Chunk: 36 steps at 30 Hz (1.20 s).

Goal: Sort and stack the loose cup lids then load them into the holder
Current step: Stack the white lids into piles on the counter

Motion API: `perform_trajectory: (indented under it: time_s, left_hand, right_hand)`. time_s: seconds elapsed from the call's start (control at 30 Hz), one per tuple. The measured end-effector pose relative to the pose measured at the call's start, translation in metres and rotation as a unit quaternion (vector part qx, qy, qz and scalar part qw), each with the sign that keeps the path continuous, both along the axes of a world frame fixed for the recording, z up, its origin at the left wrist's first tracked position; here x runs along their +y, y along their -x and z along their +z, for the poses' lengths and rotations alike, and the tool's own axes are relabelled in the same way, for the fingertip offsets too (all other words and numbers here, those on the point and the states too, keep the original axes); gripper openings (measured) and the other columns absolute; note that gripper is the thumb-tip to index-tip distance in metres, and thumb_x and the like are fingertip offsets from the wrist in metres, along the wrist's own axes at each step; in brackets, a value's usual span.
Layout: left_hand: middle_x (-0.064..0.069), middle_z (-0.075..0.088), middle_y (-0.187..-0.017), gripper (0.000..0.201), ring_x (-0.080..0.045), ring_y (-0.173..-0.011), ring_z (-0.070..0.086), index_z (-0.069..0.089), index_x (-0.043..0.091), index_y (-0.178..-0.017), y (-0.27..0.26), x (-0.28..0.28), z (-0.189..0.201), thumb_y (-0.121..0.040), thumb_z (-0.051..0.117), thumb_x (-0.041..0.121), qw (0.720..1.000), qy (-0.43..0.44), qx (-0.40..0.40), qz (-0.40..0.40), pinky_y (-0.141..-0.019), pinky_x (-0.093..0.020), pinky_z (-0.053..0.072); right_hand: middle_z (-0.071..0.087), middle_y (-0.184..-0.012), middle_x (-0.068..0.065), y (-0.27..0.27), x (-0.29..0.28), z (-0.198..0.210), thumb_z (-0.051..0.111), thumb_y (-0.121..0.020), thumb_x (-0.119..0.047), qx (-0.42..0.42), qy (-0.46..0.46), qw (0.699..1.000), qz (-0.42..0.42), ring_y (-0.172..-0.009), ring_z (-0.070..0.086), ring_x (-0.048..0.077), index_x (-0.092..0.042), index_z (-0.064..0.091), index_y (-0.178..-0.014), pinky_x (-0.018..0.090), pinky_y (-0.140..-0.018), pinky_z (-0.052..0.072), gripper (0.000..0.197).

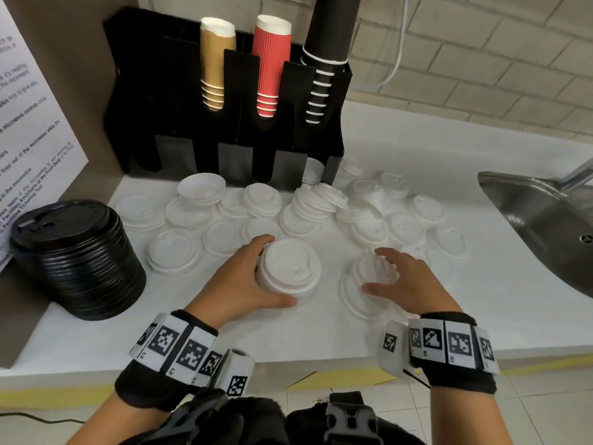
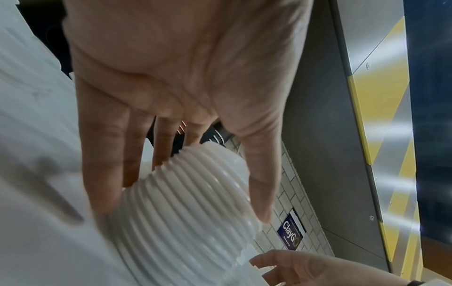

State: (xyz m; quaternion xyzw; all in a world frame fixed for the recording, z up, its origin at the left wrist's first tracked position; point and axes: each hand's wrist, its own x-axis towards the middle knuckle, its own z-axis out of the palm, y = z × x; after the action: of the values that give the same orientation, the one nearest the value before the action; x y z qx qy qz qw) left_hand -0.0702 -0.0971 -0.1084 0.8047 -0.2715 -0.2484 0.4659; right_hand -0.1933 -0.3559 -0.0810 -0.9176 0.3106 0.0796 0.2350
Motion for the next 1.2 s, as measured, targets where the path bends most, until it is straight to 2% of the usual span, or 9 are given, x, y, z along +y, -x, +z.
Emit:
perform_trajectory:
  time_s: [0.13, 0.3, 0.43, 0.57, 0.77, 0.93, 1.07, 1.13, 1.2]
  left_hand:
    - [0.025, 0.049, -0.120, 0.085, 0.002, -0.110, 0.050, 0.039, 0.044, -0.125, 0.000, 0.000, -0.001, -0.057, 0.091, 0.036, 1.000, 0.006, -0.005, -0.003, -0.083, -0.014, 0.040]
    - [0.016, 0.044, -0.127, 0.109, -0.005, -0.114, 0.048, 0.026, 0.033, -0.144, 0.001, 0.001, -0.001, -0.057, 0.092, 0.035, 1.000, -0.011, -0.008, 0.002, -0.098, -0.024, 0.040]
    - [0.022, 0.049, -0.120, 0.087, 0.002, -0.108, 0.052, 0.035, 0.042, -0.127, 0.001, 0.003, -0.002, -0.061, 0.091, 0.032, 1.000, 0.007, -0.004, 0.001, -0.085, -0.014, 0.042]
    - [0.025, 0.051, -0.117, 0.080, 0.010, -0.103, 0.051, 0.038, 0.046, -0.120, 0.003, 0.002, -0.002, -0.061, 0.091, 0.033, 1.000, 0.020, -0.002, 0.006, -0.079, -0.010, 0.042]
    - [0.017, 0.056, -0.119, 0.081, 0.002, -0.105, 0.055, 0.042, 0.043, -0.122, 0.004, 0.000, -0.003, -0.059, 0.091, 0.032, 1.000, 0.019, -0.009, 0.013, -0.089, -0.025, 0.049]
    - [0.013, 0.057, -0.120, 0.082, -0.004, -0.108, 0.055, 0.044, 0.038, -0.126, 0.003, -0.001, -0.002, -0.059, 0.091, 0.031, 1.000, 0.014, -0.009, 0.011, -0.094, -0.034, 0.050]
    - [0.012, 0.057, -0.119, 0.082, -0.004, -0.107, 0.056, 0.045, 0.037, -0.125, 0.003, -0.001, -0.002, -0.059, 0.092, 0.030, 1.000, 0.013, -0.010, 0.009, -0.094, -0.035, 0.050]
    - [0.012, 0.056, -0.119, 0.081, -0.003, -0.106, 0.055, 0.045, 0.038, -0.124, 0.002, -0.001, -0.002, -0.058, 0.092, 0.030, 1.000, 0.012, -0.012, 0.007, -0.093, -0.034, 0.050]
    - [0.012, 0.056, -0.119, 0.081, -0.002, -0.106, 0.055, 0.044, 0.040, -0.123, 0.002, -0.001, -0.001, -0.058, 0.092, 0.030, 1.000, 0.012, -0.012, 0.009, -0.093, -0.033, 0.050]
  right_hand:
    - [0.051, -0.129, 0.001, 0.001, 0.002, 0.003, 0.080, -0.072, -0.038, -0.053, -0.007, 0.999, 0.002, -0.121, 0.045, 0.022, -0.029, 0.045, -0.135, 0.034, -0.098, 0.040, 0.073]
    - [0.057, -0.111, -0.021, -0.005, 0.024, 0.016, 0.081, -0.070, -0.036, -0.201, -0.126, 0.971, 0.016, -0.095, 0.056, -0.004, -0.041, 0.051, -0.117, 0.010, -0.068, 0.042, 0.056]
    - [0.061, -0.111, -0.018, -0.016, 0.051, 0.017, 0.079, -0.076, -0.030, -0.241, -0.214, 0.944, 0.064, -0.096, 0.057, -0.007, -0.042, 0.055, -0.117, 0.008, -0.070, 0.047, 0.049]
    - [0.058, -0.120, -0.018, -0.026, 0.071, 0.013, 0.076, -0.080, -0.027, -0.238, -0.210, 0.941, 0.116, -0.105, 0.055, 0.001, -0.036, 0.056, -0.120, 0.010, -0.071, 0.046, 0.046]
    - [0.055, -0.124, -0.012, -0.035, 0.087, 0.009, 0.077, -0.078, -0.027, -0.247, -0.146, 0.940, 0.183, -0.111, 0.047, -0.006, -0.035, 0.055, -0.122, 0.003, -0.084, 0.034, 0.050]
    - [0.054, -0.125, -0.009, -0.037, 0.091, 0.011, 0.080, -0.075, -0.027, -0.241, -0.111, 0.941, 0.210, -0.120, 0.047, 0.010, -0.030, 0.059, -0.124, 0.026, -0.102, 0.037, 0.054]
    - [0.054, -0.125, -0.006, -0.037, 0.093, 0.012, 0.081, -0.073, -0.027, -0.239, -0.111, 0.940, 0.214, -0.121, 0.047, 0.015, -0.029, 0.060, -0.124, 0.036, -0.105, 0.037, 0.055]
    - [0.054, -0.125, -0.006, -0.037, 0.092, 0.011, 0.082, -0.073, -0.026, -0.239, -0.114, 0.940, 0.217, -0.121, 0.047, 0.013, -0.028, 0.060, -0.124, 0.034, -0.105, 0.038, 0.056]
    - [0.054, -0.126, -0.009, -0.037, 0.088, 0.012, 0.082, -0.073, -0.027, -0.247, -0.124, 0.937, 0.214, -0.118, 0.046, 0.004, -0.030, 0.058, -0.124, 0.022, -0.098, 0.038, 0.057]
